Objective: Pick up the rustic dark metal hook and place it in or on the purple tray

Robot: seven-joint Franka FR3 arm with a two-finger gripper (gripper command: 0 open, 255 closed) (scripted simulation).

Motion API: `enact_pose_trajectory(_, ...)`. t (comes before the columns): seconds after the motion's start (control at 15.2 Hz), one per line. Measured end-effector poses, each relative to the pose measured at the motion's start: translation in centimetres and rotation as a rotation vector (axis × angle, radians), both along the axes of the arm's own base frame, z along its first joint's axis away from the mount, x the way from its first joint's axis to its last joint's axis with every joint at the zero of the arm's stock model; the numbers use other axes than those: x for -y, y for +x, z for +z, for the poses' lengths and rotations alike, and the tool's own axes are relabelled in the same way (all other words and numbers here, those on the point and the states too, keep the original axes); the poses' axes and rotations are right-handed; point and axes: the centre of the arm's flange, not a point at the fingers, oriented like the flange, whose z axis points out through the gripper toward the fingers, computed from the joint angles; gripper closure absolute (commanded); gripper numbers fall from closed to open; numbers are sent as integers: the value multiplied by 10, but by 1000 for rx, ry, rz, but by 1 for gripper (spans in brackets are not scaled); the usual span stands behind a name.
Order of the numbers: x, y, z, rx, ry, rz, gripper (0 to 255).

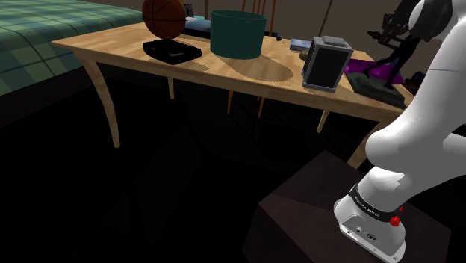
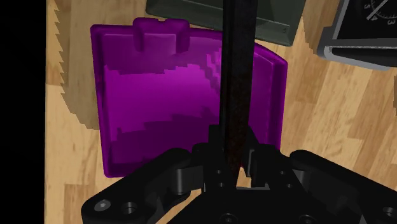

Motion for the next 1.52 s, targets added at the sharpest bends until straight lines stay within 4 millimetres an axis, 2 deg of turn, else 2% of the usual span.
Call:
enact_pose_trajectory(0.53,-5,0,-29,13,-16,5,255)
enact_pose_trajectory(0.86,-5,-1,-31,16,-19,5,255)
enact_pose_trajectory(0.92,-5,-1,-30,16,-20,5,0)
enact_pose_trajectory(1.32,-3,-3,-27,17,-21,2,0)
enact_pose_trajectory(1.52,2,-8,-1,18,-24,-2,0)
